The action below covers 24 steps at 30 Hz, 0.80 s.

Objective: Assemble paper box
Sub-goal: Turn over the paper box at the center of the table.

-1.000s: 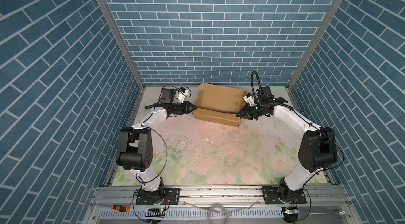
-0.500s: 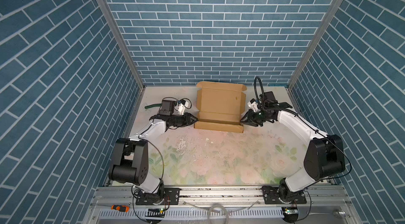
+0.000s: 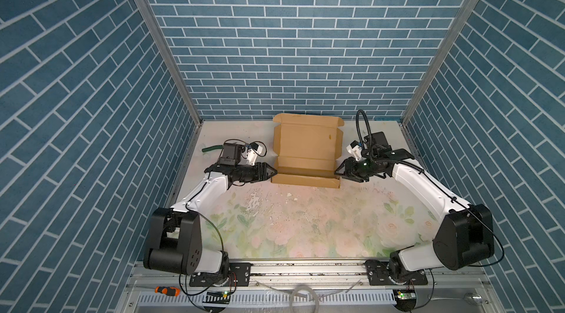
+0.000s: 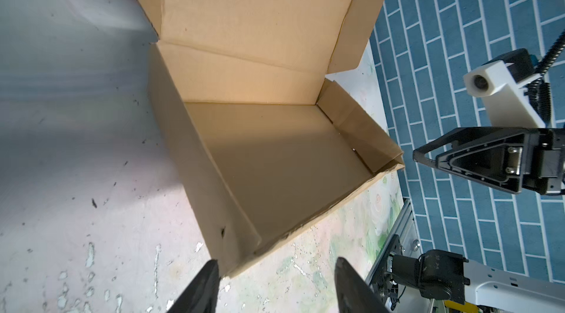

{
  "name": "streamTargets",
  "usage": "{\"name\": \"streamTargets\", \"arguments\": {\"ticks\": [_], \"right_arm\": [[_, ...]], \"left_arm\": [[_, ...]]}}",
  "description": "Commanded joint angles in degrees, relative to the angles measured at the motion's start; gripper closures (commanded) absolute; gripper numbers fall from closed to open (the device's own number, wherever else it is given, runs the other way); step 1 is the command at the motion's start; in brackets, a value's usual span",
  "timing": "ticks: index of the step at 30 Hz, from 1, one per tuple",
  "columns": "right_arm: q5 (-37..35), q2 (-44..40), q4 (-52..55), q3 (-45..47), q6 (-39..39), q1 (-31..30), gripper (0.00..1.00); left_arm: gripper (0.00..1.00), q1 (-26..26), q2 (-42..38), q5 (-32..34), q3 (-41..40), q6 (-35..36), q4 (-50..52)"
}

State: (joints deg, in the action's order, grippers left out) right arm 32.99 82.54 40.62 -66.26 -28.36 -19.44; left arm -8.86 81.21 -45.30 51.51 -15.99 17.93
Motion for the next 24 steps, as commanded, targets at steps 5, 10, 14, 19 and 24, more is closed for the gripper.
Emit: {"name": "streamTargets", "arguments": {"ticks": [5, 10, 14, 19, 24], "right_arm": [[-8.61, -1.51, 6.58, -6.5, 4.38, 1.33, 0.49], [-11.85, 6.1, 7.18, -18.67, 5.34, 2.29, 0.5], [-13.6, 13.47, 7.17, -26.17, 4.89, -1.73, 0.51], [-16.24, 17.75, 5.26, -26.47, 3.33, -10.13, 0.53], [-21.32, 19.07, 4.09, -22.6, 3.04, -16.09, 0.56]], "left_arm": [[0.36, 0.69, -2.05, 6.19, 6.91, 8.31, 8.53], [0.35, 0.69, 0.82, 7.79, 14.82, 6.7, 7.34], [0.29, 0.69, 2.46, 13.82, 20.03, 6.78, 6.5], [0.0, 0.78, 0.07, 30.06, 21.54, 8.99, 2.78], [0.0, 3.42, -4.14, 33.14, 17.36, 6.3, -5.24]]}}
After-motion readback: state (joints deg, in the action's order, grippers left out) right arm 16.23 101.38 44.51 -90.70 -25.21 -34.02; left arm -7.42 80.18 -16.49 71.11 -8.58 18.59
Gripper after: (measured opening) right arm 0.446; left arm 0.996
